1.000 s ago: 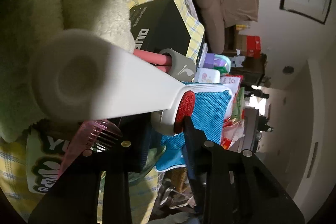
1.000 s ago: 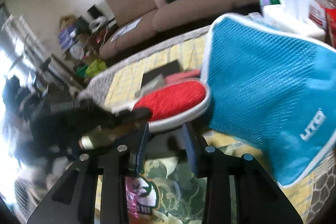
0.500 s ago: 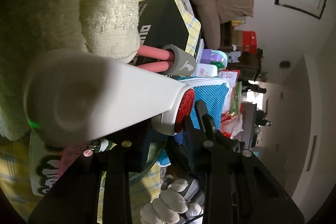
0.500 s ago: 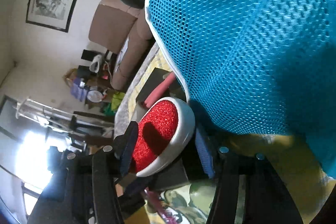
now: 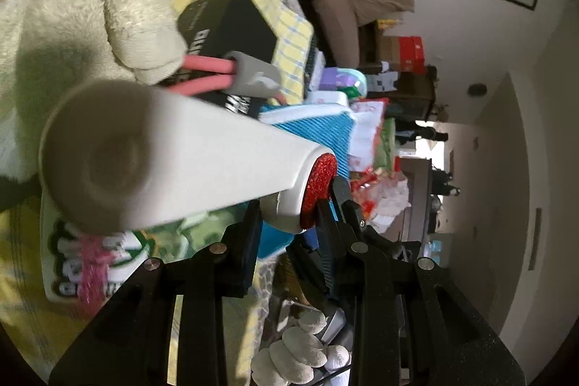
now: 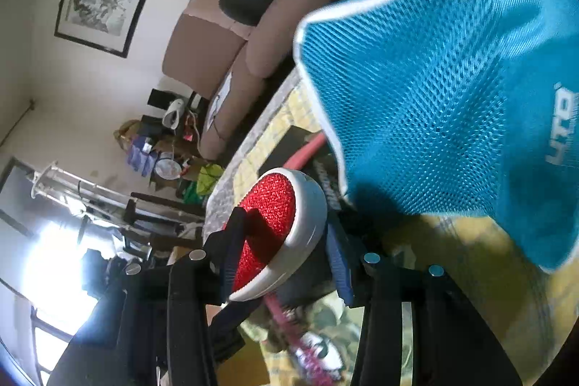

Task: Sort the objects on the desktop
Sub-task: 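Lift the lint brush with the left gripper off the pile, then carry the lint brush with the left gripper into the cardboard box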

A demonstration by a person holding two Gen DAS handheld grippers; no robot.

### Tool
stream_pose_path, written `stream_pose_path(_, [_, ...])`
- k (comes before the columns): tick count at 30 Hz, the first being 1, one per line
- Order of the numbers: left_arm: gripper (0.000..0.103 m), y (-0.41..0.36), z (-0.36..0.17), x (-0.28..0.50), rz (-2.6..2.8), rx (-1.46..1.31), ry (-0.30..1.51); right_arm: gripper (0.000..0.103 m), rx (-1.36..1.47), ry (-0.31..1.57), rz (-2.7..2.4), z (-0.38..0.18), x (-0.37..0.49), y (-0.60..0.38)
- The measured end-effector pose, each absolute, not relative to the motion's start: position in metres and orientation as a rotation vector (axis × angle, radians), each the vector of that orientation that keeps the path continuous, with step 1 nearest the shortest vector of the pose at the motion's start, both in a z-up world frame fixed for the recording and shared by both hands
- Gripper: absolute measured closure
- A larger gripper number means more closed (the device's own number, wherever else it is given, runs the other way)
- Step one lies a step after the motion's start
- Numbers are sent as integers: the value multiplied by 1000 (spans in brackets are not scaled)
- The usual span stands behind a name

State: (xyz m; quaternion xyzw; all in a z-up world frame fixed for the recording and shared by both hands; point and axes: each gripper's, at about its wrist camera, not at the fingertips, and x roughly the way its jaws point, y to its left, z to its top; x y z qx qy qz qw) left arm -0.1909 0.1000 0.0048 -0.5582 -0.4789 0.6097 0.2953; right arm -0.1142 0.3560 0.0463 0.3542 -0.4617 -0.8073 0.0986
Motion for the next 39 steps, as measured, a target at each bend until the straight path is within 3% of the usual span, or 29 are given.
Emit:
stream_pose_path(9, [75, 68, 65, -160, 1617, -1402, -1256, 59, 1007, -1249, -2428, 116, -86, 317])
stream_pose_path(22, [75, -69, 116, -110, 1683, -1282, -1299, 59, 981, -1097, -2364, 171, -59, 195])
stream_pose_path(39, [75, -222, 88, -111, 1788, -1311, -1396, 59, 1093, -1062, -2225, 136, -97, 39])
